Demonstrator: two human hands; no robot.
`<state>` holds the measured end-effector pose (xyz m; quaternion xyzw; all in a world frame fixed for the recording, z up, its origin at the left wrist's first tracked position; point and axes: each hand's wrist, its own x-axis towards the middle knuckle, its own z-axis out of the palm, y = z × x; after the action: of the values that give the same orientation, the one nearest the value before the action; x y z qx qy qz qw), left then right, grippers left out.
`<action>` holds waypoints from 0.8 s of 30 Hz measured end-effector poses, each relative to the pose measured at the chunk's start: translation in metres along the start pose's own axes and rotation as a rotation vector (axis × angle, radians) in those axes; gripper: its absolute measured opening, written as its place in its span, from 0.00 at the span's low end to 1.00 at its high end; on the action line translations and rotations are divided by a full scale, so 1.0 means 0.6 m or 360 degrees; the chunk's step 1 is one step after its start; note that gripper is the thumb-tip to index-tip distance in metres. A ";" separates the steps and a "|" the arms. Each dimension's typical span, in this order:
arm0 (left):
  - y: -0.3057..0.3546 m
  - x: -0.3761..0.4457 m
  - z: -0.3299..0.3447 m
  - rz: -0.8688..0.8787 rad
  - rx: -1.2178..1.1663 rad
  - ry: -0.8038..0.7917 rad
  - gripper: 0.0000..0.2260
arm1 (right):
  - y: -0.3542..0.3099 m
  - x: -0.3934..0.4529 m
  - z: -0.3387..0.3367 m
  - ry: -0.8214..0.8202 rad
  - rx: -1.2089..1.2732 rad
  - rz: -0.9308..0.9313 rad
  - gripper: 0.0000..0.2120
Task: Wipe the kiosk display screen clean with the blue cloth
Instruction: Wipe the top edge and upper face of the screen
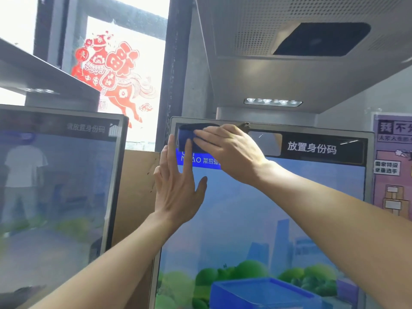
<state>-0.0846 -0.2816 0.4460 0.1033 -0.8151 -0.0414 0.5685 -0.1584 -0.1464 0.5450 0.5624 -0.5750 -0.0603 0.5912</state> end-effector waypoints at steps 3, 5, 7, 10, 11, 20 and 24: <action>0.001 -0.025 0.015 -0.0059 -0.0135 0.0135 0.37 | 0.002 -0.005 0.003 -0.0258 0.0047 0.0117 0.30; 0.001 -0.043 0.029 0.0012 -0.0133 0.0076 0.36 | 0.007 -0.003 0.004 -0.0367 0.0001 0.0126 0.31; -0.002 -0.059 0.044 0.0111 -0.0119 -0.0048 0.35 | 0.010 0.003 0.004 -0.0405 -0.0048 0.0131 0.31; -0.010 -0.073 0.063 0.0182 -0.0091 -0.0138 0.33 | 0.014 0.016 0.007 -0.0382 -0.0098 0.0116 0.32; -0.011 -0.074 0.066 0.0180 -0.0075 -0.0134 0.33 | 0.015 0.021 0.007 -0.0387 -0.0121 0.0117 0.33; -0.016 -0.073 0.063 0.0220 -0.0001 -0.0157 0.32 | 0.000 0.046 0.019 -0.0335 -0.0123 0.0241 0.34; -0.016 -0.072 0.062 0.0221 0.0011 -0.0171 0.33 | -0.024 0.033 0.032 -0.0335 -0.0064 0.0262 0.34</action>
<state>-0.1037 -0.2835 0.3914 0.0461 -0.8497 -0.0044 0.5252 -0.1578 -0.1772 0.5411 0.4919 -0.6768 -0.0817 0.5415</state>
